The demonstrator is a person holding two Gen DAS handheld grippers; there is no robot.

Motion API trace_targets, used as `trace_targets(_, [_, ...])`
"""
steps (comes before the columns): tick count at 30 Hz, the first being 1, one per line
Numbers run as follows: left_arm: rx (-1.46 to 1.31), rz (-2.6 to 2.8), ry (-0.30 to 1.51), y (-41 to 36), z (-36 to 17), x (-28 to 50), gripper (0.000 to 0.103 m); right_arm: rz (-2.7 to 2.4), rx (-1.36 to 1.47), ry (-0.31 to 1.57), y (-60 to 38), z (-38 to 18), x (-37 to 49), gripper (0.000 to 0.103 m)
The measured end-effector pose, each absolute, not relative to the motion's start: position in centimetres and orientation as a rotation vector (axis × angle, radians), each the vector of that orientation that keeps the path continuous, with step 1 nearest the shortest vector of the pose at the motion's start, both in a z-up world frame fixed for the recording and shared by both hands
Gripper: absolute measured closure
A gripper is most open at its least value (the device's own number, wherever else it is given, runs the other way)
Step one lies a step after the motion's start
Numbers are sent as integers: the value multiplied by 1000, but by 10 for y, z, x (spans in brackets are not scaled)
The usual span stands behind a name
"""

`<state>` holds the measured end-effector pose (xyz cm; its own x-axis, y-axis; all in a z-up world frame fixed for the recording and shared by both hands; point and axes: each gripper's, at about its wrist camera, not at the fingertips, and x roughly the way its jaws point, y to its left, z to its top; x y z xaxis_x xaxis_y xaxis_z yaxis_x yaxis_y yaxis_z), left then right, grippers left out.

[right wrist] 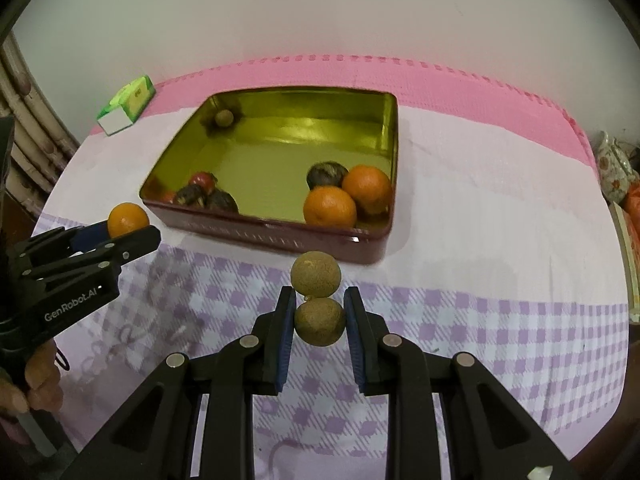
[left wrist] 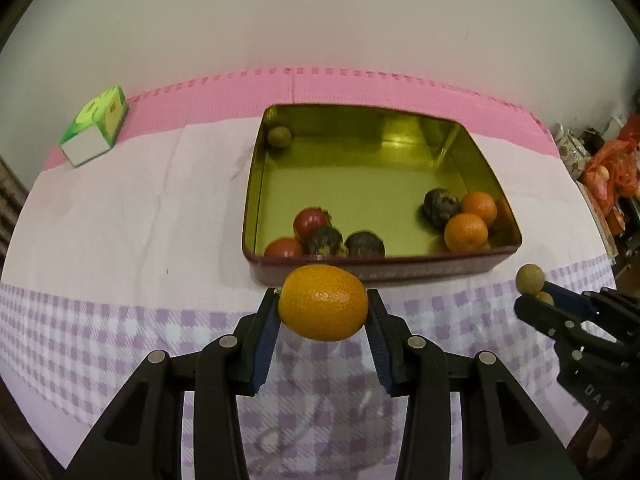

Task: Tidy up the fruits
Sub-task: 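Lift the mandarin with the left gripper while the right lifts the green fruits toward the tin, then lower the green fruits with the right gripper while the left lowers the mandarin, open both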

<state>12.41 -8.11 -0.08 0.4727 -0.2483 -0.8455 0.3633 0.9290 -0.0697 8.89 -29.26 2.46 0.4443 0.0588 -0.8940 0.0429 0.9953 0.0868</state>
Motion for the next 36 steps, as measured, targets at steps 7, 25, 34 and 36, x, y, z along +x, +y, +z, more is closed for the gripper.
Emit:
trace_targets(7, [128, -368, 1001, -84, 4, 138, 60, 22, 94, 1091, -288, 31, 105, 80])
trace_targets(25, [103, -335, 1057, -88, -10, 176, 60, 39, 102, 1095, -292, 23, 146, 80])
trace_targets(34, [119, -343, 1062, -97, -15, 186, 60, 53, 91, 1106, -288, 13, 162, 80])
trace_targets(36, [118, -344, 1068, -98, -18, 187, 60, 57, 89, 1107, -287, 12, 164, 80])
